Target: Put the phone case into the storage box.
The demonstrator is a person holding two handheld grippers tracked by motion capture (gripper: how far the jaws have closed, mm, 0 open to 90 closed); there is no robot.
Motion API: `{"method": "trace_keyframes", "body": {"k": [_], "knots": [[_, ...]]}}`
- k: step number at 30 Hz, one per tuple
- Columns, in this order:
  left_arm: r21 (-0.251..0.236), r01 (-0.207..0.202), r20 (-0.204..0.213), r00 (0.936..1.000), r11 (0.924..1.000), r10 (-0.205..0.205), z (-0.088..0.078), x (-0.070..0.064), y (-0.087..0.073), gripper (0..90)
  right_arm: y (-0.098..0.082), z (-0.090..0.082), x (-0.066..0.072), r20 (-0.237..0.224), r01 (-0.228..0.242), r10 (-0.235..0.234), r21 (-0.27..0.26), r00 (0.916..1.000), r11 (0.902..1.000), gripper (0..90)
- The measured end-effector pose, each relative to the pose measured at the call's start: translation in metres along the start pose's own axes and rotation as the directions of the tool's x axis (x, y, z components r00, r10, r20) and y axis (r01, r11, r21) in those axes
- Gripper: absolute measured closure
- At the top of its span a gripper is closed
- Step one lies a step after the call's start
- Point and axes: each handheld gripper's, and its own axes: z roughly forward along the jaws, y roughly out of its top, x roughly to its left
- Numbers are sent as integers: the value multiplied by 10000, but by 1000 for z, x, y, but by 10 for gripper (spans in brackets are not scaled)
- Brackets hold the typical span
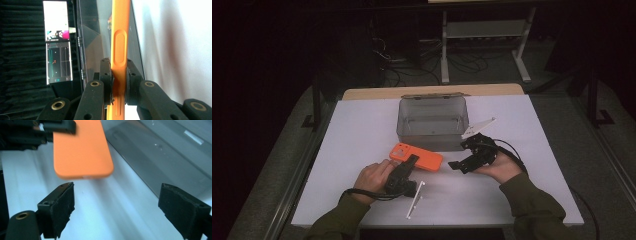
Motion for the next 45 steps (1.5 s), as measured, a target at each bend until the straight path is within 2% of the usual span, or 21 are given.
{"method": "trace_keyframes", "body": {"k": [7, 13, 18, 24, 36, 42, 45], "knots": [[-3, 99, 41, 9999, 10000, -99, 0, 0, -1, 796, -24, 0, 2, 648, 25, -21, -64, 9979, 10000, 90], [25, 153, 45, 9999, 9999, -153, -1, 0, -1, 796, -43, -3, 4, 960, -248, 267, -216, 9950, 9995, 15], [7, 159, 43, 9999, 9999, -159, -1, 0, -1, 796, -57, -3, 8, 1571, -241, 298, -380, 9871, 9990, 3], [-51, 177, -15, 9998, 9998, -177, -2, 0, -1, 796, -71, -5, 12, 1928, -409, 516, -589, 9799, 9974, 3], [-87, 252, -47, 9997, 9996, -252, -2, 1, -1, 796, -100, -10, 13, 2175, -976, 1152, -897, 9692, 9912, 3], [-106, 369, -22, 9993, 9993, -370, -2, 2, -1, 795, -101, -7, 15, 2261, -931, 1154, -1072, 9672, 9899, 3], [-113, 487, -18, 9988, 9988, -487, -2, 3, -2, 795, -101, -6, 15, 2245, -847, 1053, -995, 9688, 9914, 3]]}}
